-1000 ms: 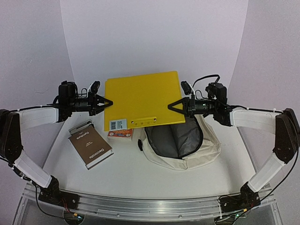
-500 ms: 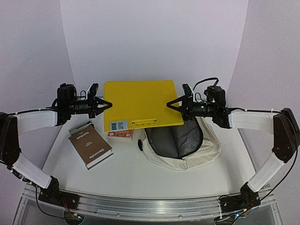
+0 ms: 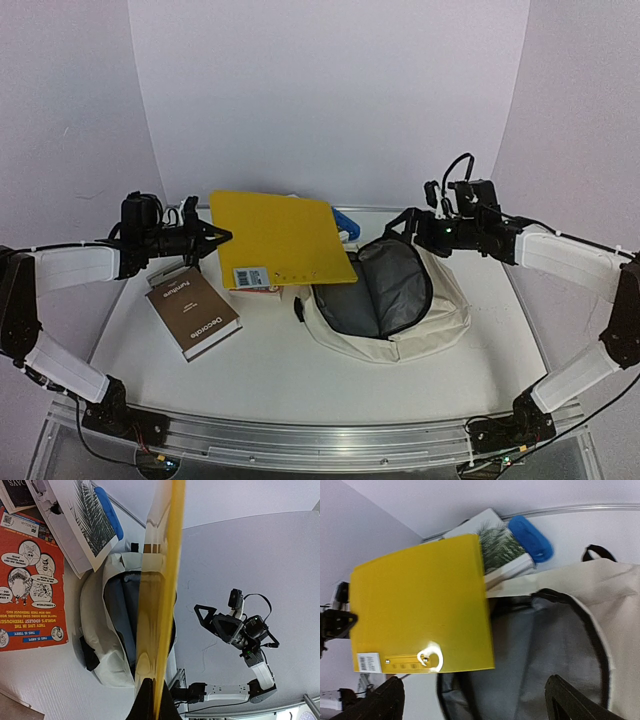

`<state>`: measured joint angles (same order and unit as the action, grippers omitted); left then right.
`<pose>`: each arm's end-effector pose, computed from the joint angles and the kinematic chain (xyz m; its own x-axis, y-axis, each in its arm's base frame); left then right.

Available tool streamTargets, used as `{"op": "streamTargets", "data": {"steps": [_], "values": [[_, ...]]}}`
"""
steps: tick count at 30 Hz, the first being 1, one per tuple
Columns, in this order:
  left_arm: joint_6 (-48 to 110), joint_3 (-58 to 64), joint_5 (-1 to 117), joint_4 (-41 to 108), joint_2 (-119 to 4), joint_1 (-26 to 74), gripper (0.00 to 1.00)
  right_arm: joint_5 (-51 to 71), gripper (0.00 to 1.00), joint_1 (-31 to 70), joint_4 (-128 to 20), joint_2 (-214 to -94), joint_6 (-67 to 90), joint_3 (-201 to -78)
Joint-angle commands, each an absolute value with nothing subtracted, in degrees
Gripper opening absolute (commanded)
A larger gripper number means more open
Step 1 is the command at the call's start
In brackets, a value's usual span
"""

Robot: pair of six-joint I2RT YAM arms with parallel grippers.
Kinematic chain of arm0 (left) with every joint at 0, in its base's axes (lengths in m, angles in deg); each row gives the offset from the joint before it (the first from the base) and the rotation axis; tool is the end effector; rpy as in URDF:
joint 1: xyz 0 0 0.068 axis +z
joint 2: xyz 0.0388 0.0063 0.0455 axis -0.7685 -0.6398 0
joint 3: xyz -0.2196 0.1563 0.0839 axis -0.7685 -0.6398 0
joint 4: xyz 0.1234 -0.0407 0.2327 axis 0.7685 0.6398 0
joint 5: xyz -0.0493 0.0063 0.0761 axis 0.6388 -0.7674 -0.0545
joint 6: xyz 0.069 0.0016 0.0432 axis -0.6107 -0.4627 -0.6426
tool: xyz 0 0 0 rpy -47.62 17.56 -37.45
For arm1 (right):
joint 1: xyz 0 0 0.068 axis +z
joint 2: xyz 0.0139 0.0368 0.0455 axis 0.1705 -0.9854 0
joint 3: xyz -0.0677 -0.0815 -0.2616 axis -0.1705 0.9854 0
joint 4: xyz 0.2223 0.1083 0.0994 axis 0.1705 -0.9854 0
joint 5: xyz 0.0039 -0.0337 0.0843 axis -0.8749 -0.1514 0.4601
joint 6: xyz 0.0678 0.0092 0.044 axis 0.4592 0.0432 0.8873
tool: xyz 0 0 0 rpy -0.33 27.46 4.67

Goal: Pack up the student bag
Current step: Pick up the files from the center of the board.

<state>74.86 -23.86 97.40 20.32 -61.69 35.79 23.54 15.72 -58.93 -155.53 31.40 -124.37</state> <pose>0.3027 -0.1316 0.2513 -0.8743 -0.3522 -0.3340 0.2141 0.3379 -0.9165 0.3168 0.1801 0.2827 -0.6850 0.1382 -0.7153 -0.4317 0.7139 0.5513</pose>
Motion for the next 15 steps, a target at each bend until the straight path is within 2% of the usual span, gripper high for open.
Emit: {"op": "streamTargets", "data": {"steps": [1, 6, 15], "values": [[75.55, -20.69, 97.7, 18.57, -60.69, 35.72, 0.0, 7.51, 0.98, 15.76, -73.24, -154.67, 24.68, -126.67], [75.28, -20.48, 98.09, 19.26, -61.51, 35.71, 0.0, 2.2, 0.98, 16.29, -75.63, -157.72, 24.35, -126.87], [76.16, -21.73, 98.09, 18.91, -62.0, 35.39, 0.0, 8.43, 0.95, 17.47, -72.15, -167.1, 25.03, -128.03]]}}
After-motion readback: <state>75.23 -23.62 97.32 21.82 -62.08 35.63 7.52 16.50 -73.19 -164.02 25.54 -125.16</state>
